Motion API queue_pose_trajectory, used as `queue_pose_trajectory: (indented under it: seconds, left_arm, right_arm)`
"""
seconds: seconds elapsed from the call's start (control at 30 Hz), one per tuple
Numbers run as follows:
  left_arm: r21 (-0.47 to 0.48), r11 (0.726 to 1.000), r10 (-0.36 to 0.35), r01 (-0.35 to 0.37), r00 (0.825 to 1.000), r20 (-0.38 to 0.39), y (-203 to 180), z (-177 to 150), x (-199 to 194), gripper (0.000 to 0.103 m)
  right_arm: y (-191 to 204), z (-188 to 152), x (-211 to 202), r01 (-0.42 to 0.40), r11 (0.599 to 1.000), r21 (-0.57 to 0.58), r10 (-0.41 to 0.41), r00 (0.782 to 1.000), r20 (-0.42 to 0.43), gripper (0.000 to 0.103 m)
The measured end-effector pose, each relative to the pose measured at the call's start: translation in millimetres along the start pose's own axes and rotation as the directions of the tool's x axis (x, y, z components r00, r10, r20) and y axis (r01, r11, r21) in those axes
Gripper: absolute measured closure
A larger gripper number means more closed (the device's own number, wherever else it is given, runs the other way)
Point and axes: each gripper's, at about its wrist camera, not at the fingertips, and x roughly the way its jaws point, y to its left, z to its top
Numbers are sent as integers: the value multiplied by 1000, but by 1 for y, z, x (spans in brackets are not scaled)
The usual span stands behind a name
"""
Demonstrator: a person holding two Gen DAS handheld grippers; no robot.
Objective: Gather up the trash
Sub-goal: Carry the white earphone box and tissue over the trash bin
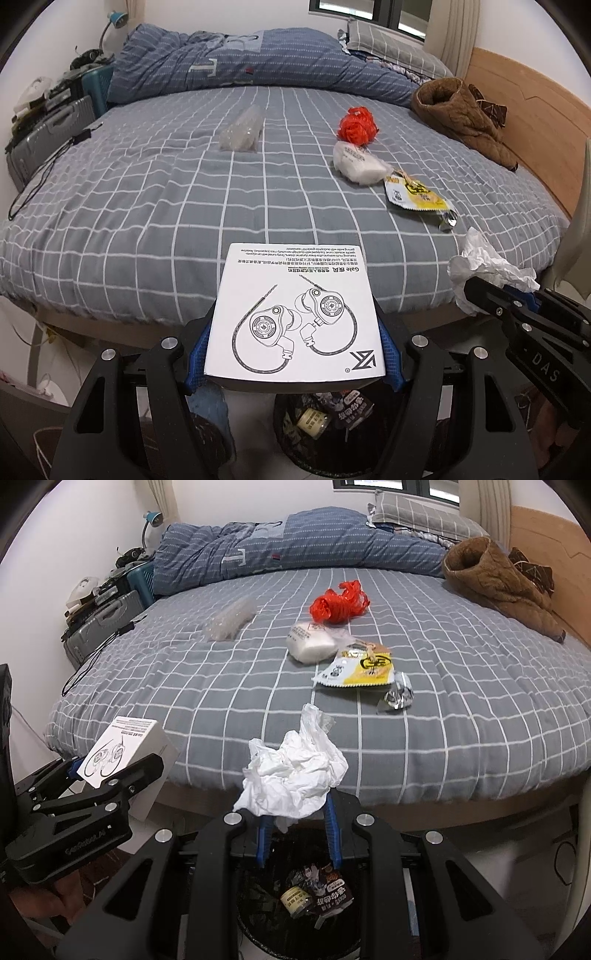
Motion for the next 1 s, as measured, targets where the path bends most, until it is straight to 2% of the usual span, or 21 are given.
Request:
queue_pose_trajectory:
  seconds: [0.3,0.67,1.0]
  left_arm:
    - [1,1000,-4,4,1000,-26,-4,-16,-12,34]
    - [-8,1000,-10,10,1000,-20,-8,-23,-41,34]
    - [-29,999,-15,12,995,-96,-6,-49,-40,34]
  right_arm:
    - [5,-17,-13,2,1000,1,-2,1000,-12,80]
    - [9,-28,-42,26,1000,-4,-26,1000,-2,80]
    - [9,-45,-45,26,1000,17,-25,999,-41,80]
